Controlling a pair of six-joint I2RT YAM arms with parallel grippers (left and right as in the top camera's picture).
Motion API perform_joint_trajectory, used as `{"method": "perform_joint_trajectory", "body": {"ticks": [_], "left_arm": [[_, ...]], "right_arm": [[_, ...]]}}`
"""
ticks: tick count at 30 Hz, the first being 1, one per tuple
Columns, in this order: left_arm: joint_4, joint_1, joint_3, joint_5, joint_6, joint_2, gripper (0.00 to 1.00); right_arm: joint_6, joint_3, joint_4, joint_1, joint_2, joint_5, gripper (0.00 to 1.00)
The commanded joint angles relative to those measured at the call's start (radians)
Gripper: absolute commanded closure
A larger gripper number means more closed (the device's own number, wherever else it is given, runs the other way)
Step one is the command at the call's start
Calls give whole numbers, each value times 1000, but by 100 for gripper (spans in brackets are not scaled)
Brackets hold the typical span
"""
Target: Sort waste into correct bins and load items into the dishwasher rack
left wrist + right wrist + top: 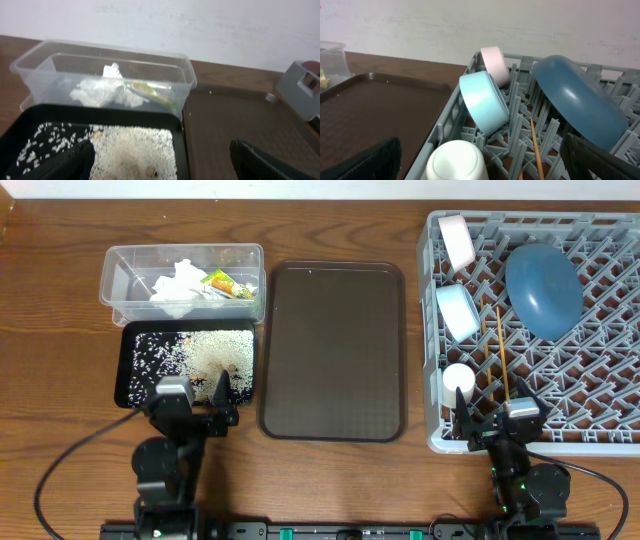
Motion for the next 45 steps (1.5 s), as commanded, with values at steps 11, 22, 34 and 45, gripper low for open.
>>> {"method": "perform_joint_trajectory", "body": {"ticks": [11, 22, 34, 45], "left_arm": [[8, -24, -135, -46, 13, -191, 11], [-66, -24, -138, -45, 24, -243, 11], [-65, -24, -138, -45, 24, -242, 11], [-65, -24, -138, -45, 24, -240, 11]], "right_arm": [[-12, -4, 1, -8, -6, 3, 1], [-12, -4, 1, -8, -6, 3, 1], [-12, -4, 0, -8, -6, 3, 1], [-12, -4, 0, -8, -6, 3, 1]]}}
